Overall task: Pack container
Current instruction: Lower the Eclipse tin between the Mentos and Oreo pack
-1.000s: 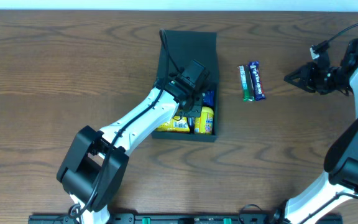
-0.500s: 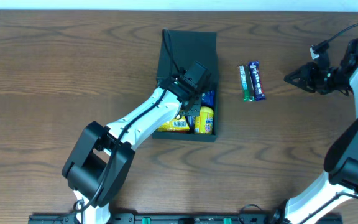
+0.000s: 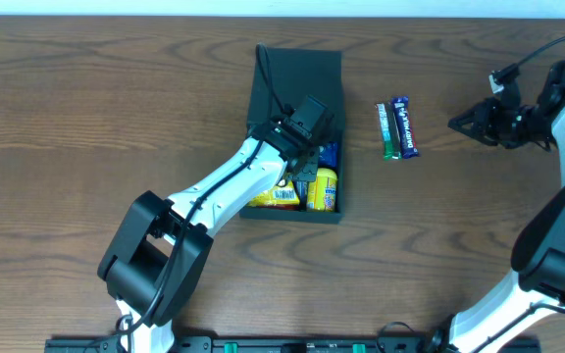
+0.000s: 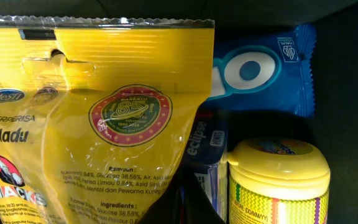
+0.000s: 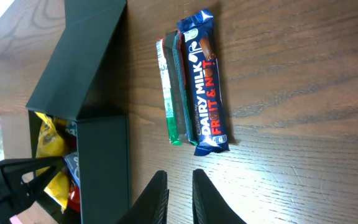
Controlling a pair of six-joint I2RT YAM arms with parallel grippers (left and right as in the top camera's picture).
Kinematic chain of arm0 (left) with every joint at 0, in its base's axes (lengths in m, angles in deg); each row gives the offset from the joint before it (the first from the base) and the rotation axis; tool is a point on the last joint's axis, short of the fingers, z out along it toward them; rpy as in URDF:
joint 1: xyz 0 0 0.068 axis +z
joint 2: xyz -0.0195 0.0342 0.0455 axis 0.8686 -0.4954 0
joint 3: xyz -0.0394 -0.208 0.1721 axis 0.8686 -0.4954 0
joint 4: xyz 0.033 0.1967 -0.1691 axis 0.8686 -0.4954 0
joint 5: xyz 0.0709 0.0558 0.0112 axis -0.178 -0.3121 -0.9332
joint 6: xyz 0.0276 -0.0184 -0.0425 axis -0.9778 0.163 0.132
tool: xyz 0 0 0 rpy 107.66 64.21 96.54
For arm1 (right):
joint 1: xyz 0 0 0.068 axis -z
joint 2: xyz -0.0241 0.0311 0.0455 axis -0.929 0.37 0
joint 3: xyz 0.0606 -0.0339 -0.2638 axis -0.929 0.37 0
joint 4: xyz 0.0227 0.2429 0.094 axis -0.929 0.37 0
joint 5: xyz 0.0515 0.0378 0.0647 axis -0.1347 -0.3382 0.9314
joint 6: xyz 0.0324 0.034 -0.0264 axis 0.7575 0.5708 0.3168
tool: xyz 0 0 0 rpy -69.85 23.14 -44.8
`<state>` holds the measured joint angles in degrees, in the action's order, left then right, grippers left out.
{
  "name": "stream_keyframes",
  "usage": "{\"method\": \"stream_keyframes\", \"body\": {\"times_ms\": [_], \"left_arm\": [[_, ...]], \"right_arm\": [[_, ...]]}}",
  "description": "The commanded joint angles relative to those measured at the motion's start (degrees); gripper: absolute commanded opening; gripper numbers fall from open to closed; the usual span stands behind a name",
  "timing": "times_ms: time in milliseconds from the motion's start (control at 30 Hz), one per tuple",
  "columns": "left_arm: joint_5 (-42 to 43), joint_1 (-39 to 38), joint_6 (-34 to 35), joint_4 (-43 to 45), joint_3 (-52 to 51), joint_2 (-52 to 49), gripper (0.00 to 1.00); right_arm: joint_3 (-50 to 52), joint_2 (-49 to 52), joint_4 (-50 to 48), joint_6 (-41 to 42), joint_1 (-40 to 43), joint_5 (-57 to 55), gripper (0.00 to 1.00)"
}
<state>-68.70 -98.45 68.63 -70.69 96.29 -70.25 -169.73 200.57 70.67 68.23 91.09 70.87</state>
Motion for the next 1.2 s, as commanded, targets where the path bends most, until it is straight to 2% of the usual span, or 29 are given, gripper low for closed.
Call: {"method": "stream_keyframes", "body": {"times_ms": [0, 200, 1167], "left_arm": [[-1.18, 0.2, 0.48, 0.39, 1.86, -1.57, 0.06], [1.38, 0.2, 0.48, 2.16, 1.86, -2.64, 0.06], [2.64, 0.2, 2.82, 3.61, 1.99, -5.62, 0.06]], "right_arm": [[-0.09, -1.38, 0.0, -1.11, -0.5, 0.44, 0.14], [-0.09, -1.38, -0.02, -1.16, -0.5, 0.44, 0.14], [-0.09, -1.38, -0.26, -1.31, -0.5, 0.44, 0.15]]}}
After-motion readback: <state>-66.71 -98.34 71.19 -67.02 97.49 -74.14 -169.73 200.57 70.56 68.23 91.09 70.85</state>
